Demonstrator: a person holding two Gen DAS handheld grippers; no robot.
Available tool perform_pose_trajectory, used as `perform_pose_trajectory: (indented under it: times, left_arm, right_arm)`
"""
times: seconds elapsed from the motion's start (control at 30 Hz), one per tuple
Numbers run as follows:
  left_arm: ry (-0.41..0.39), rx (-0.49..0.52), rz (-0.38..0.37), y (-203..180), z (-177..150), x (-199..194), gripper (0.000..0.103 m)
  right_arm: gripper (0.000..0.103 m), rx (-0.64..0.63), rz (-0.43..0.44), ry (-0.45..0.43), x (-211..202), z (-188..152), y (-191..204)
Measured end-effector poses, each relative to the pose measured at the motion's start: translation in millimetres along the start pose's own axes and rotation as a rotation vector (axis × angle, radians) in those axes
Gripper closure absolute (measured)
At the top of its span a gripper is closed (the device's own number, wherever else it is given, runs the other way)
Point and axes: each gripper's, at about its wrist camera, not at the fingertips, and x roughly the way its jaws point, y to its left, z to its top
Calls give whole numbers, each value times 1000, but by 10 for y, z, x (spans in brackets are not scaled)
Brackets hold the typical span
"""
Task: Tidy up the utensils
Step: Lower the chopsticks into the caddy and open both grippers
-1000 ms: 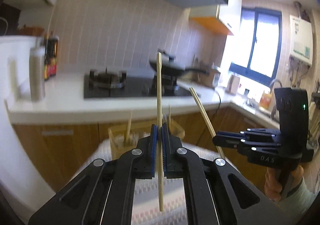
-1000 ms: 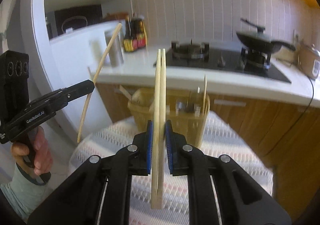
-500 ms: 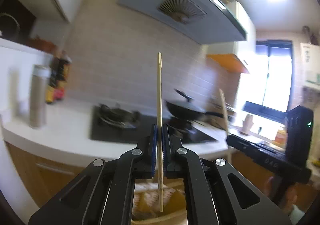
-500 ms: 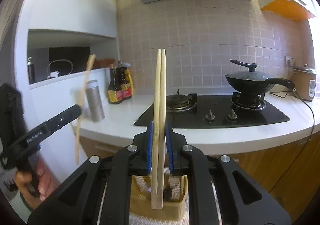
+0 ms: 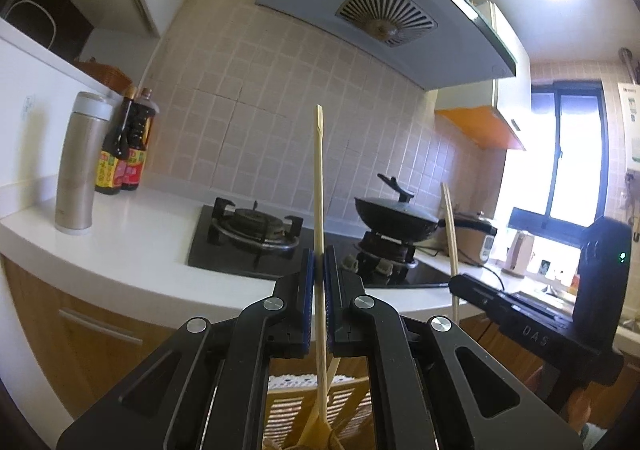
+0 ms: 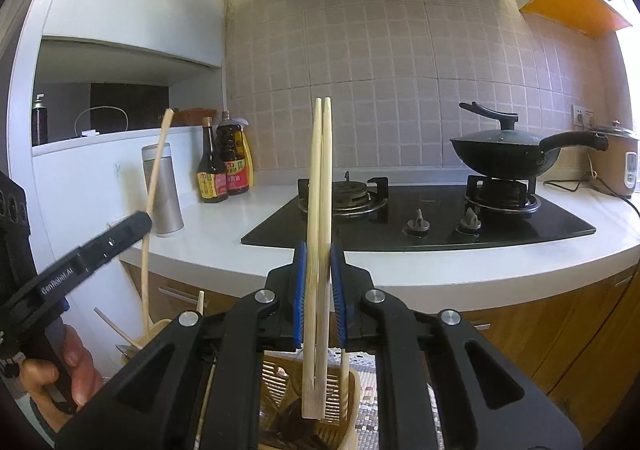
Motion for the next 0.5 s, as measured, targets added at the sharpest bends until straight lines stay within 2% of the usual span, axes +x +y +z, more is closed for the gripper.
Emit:
perform_pose_trajectory:
  times: [0.13,0.27,0.37,0.5]
  left_arm:
    - [8,-15,11,67,-102,44,100]
    - [23,-39,12,146,-174,78,100]
    - [13,-19,3,108,-187,52,99]
    - [29,-15,-29,76,-202,-11,96]
  right_arm:
    - [93,9,17,-20,10,-77,-51]
    - [93,1,0,-35,5,-145,-54]
    - [92,13,-23,-65,-59,-202,-68]
    - [92,21,-10,-40,-109,-233,-83]
